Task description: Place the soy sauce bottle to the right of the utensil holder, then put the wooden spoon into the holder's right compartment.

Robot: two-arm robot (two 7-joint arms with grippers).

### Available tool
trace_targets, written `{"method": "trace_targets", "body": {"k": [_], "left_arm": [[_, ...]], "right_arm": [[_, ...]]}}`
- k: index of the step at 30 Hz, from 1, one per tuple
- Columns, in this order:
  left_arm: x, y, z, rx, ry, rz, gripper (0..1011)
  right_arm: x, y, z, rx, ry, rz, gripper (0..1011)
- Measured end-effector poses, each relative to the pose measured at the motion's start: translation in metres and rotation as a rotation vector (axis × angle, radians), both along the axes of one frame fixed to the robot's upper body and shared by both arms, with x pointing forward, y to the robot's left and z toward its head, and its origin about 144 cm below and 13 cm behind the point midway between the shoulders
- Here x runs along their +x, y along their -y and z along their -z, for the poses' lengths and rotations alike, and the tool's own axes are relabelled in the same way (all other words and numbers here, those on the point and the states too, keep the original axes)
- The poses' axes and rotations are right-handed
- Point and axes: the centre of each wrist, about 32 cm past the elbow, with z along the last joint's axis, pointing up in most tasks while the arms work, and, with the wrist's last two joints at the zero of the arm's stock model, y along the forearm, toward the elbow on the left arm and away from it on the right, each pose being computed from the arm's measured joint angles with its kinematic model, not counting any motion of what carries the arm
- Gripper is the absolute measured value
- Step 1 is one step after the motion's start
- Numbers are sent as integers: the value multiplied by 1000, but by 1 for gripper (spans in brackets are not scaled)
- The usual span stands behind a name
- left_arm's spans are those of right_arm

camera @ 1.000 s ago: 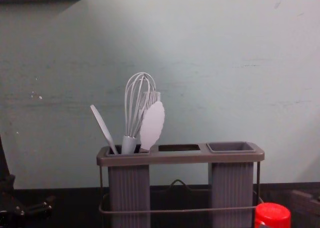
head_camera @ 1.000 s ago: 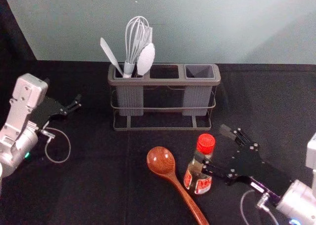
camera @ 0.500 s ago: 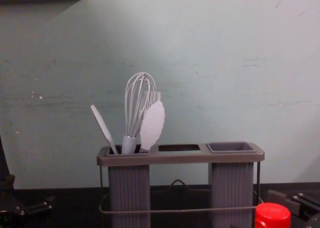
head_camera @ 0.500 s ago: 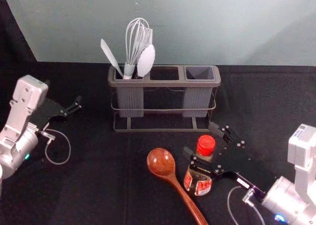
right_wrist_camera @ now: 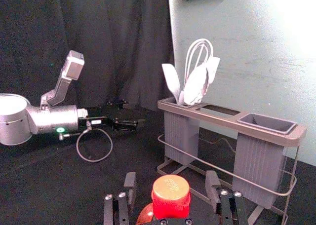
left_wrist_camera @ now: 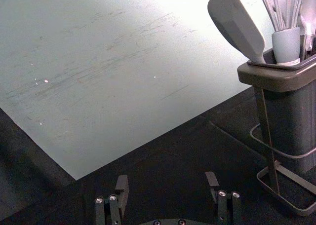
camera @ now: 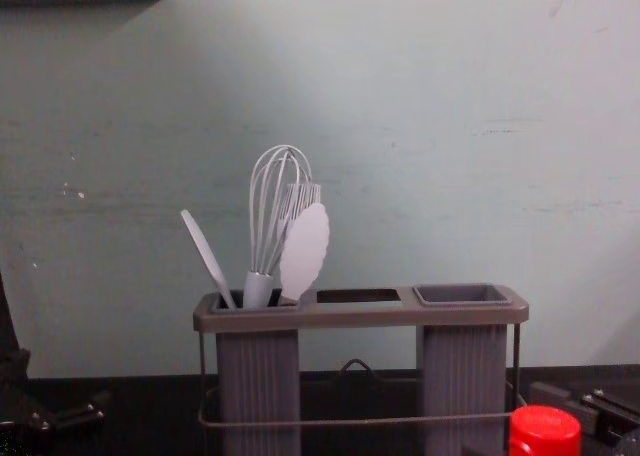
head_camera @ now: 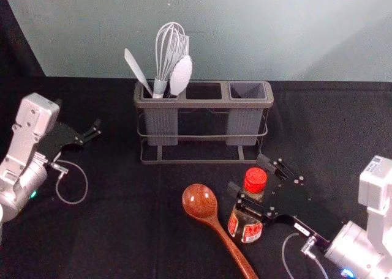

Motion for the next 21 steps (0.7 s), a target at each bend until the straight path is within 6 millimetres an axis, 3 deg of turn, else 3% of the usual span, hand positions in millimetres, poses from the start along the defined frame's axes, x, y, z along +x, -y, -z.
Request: {"method": "trace_targets", "body": {"k": [15,16,21], "left_arm": [[0,0,0,0,0,0,1011],[0,0,0,0,0,0,1011],[0,0,0,0,0,0,1011]], "right_arm": [[-2,2,-1,5,-4,-5,517],[-3,2,-1,5,-5,-5,453],[-3,2,-4,7,0,-3,396]]}}
